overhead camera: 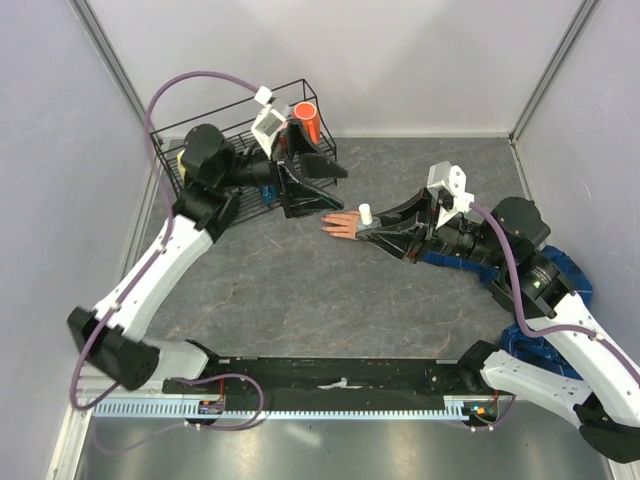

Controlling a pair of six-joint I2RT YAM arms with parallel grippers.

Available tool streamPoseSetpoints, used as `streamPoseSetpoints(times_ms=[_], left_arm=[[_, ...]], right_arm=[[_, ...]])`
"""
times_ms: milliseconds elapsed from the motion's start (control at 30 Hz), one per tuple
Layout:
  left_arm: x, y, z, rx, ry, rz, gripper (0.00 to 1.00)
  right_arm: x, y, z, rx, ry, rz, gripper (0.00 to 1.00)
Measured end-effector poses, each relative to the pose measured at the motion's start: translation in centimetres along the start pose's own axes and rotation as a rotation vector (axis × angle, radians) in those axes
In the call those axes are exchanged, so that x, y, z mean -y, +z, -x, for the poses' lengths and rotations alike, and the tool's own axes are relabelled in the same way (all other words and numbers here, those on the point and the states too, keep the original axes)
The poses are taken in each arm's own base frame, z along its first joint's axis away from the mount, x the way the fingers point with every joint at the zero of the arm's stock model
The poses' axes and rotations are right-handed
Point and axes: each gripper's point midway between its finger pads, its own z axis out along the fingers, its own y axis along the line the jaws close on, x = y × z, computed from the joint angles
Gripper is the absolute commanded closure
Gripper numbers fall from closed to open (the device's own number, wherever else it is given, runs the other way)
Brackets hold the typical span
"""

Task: Paint the nails

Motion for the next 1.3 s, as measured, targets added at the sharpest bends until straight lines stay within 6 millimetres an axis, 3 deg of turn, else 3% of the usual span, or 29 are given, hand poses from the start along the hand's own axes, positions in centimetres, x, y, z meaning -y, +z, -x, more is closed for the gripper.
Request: streamPoseSetpoints(times_ms=[100,233,433,567,733,933,1133,1167,1300], left_arm=[[0.4,-0.9,1.2,0.074,-0.025,0.157,0.29],[1.9,-1.9,2.7,0.213,-0.030,0.342,0.30],[5.2,0.2,2.7,0.362,-0.050,0.469,0.28],[3.7,0.5,2.6,0.416,-0.036,0.621,0.28],[0.8,2.0,1.0,0.383,-0.003,0.773,0.32],[-0.3,2.8,-0.2,0.345,0.028,0.827,0.37],[0.1,3.1,0.1,0.343,0.059,0.805,0.55],[0.2,3.2,0.1,0.342,0.063,0.797,0.66],[0.9,3.8,0.3,0.328,0.078,0.743,0.87]], right_arm=[[0.5,0.0,0.3,0.007,-0.006,-0.031,1.00],[1.7,0.1,0.3,0.011,-0.004,-0.096,1.00],[3.3,0.2,0.0,0.008,0.006,-0.172,1.00],[3.8,0.3,-0.1,0.006,0.010,-0.198,1.00],[4.1,0.2,0.1,0.012,0.014,-0.219,1.00],[4.4,0.1,0.0,0.007,0.018,-0.233,1.00],[4.5,0.3,-0.1,0.002,0.020,-0.232,1.00],[4.5,0.4,-0.1,0.001,0.021,-0.231,1.00],[4.4,0.4,-0.2,0.000,0.025,-0.226,1.00]])
